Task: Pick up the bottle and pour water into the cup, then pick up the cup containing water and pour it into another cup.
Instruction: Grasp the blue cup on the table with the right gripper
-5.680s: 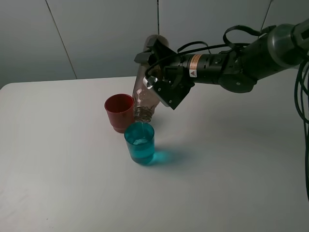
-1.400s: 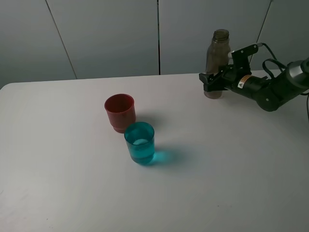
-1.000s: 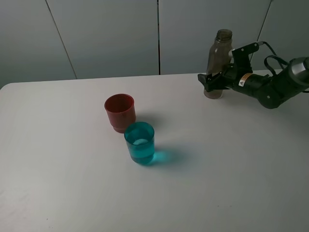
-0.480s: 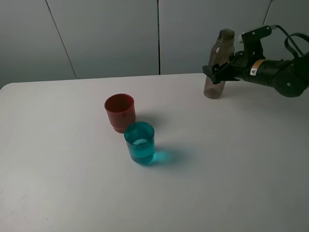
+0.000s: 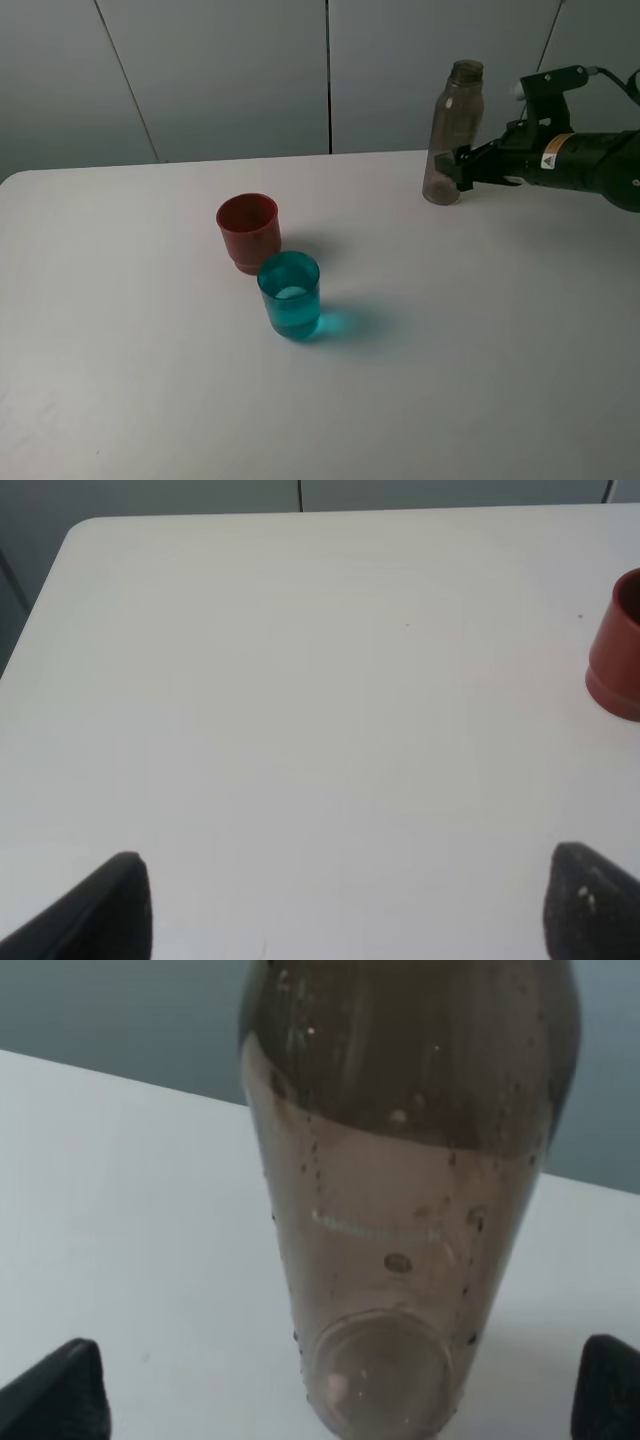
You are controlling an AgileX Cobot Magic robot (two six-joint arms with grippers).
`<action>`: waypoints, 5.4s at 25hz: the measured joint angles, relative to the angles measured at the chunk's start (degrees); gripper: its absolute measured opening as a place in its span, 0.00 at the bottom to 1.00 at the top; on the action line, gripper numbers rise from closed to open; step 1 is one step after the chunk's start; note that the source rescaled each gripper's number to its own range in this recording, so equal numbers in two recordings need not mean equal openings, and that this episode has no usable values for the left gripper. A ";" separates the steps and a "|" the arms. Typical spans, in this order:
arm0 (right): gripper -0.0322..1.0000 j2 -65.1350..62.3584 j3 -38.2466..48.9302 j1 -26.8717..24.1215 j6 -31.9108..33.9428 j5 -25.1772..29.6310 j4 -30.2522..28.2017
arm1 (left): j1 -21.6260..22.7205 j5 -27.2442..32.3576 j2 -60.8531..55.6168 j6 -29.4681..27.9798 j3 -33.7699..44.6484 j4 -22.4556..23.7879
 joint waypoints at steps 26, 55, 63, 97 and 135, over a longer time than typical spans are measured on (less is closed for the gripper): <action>1.00 -24.07 17.14 6.16 -1.51 4.70 -4.56 | 0.00 0.00 0.00 0.35 0.00 0.00; 1.00 -21.49 23.52 14.60 4.01 -12.57 -14.45 | 0.00 0.00 0.00 0.13 0.00 0.00; 1.00 -12.54 23.86 22.76 3.08 -14.50 -11.58 | 0.00 0.00 0.00 0.13 0.00 0.00; 1.00 -6.30 22.15 33.59 -1.18 -11.93 0.52 | 0.00 0.00 0.00 0.13 0.00 0.00; 1.00 -1.74 16.82 33.59 4.36 -11.11 -8.41 | 0.00 0.00 0.00 0.13 0.00 0.00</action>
